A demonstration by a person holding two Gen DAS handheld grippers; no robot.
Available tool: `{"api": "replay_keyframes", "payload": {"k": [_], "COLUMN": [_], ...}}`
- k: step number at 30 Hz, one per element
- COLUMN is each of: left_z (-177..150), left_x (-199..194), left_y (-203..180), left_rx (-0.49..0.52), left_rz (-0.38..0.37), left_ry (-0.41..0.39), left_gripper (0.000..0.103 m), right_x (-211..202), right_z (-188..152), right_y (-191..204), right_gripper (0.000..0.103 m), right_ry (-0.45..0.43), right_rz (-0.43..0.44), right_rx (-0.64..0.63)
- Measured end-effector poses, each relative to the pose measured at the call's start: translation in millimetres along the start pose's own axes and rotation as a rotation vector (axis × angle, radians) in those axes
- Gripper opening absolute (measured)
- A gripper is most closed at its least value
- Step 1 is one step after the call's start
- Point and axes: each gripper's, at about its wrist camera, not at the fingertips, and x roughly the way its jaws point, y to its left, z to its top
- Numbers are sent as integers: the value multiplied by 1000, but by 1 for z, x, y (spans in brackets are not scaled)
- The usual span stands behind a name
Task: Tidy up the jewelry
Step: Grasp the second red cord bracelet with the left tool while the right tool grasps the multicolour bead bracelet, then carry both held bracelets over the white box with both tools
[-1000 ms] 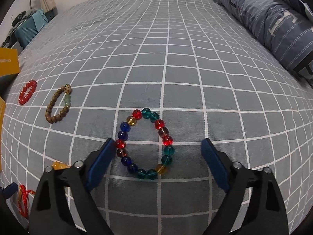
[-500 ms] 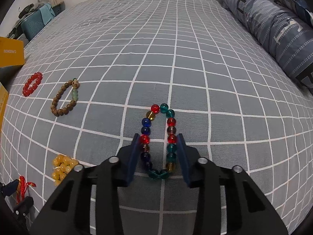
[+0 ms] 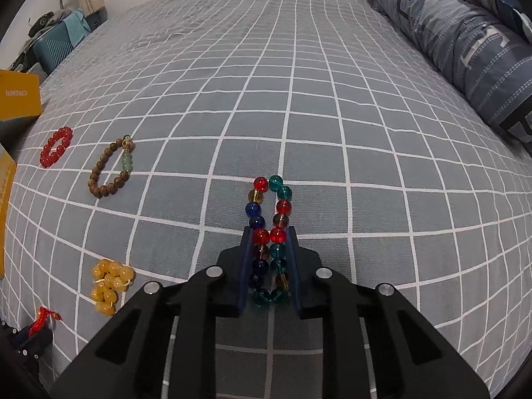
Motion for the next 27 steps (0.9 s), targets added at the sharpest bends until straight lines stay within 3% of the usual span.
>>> {"api": "replay_keyframes", "payload": {"k": [13,27], "left_z": [0,14], "left_x": [-8,-36], "left_y": [-3,-3], "left_rx": [5,29], "left_rz": [-17,23], "left_ry": [-20,-125], "left_gripper": [8,8], "right_x": [-11,-29], "right_z": [-2,-2], "right_y": [-3,-2], "right_gripper": [18,18], "right_ry": [-33,-76], "right_rz": [-12,-12], "right_rx": [28,36]}}
